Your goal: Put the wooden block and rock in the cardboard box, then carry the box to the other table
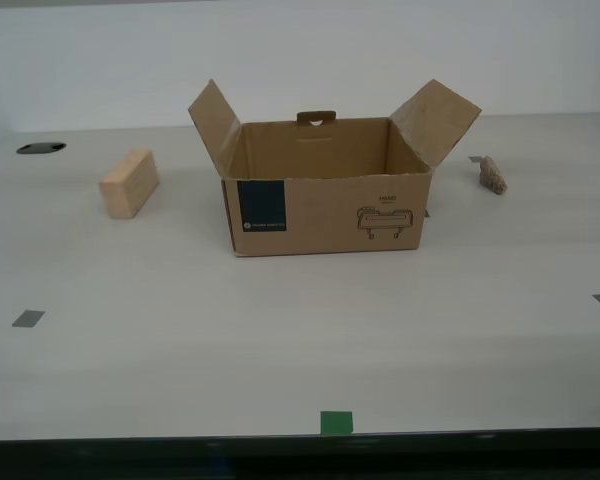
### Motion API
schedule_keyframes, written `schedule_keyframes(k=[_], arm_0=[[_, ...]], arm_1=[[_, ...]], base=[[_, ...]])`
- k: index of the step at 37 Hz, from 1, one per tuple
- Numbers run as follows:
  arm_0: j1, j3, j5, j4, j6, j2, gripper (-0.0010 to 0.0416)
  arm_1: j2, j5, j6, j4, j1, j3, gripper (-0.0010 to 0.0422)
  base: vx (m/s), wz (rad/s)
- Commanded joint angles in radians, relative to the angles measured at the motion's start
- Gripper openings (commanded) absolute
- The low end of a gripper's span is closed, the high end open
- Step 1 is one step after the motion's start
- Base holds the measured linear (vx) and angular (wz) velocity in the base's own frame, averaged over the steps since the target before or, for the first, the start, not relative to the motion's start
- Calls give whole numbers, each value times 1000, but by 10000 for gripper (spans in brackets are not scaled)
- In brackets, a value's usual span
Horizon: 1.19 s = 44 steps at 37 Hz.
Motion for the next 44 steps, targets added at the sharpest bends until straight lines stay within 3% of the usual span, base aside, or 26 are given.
schedule_keyframes(k=[1,12,29,44], arm_0=[[0,1,0,3,-1,-2,-1],[0,1,0,-10,-3,-4,-1],[1,2,0,-95,-1,-47,-1],[5,176,0,-443,2,-67,-1]], arm_1=[[0,0,0,6,0,1,0],[0,0,0,-16,-1,23,0],[0,0,-4,-244,-2,109,0],[0,1,-27,-643,-2,277,0]], base=[[0,0],[0,0],[0,0],[0,0]])
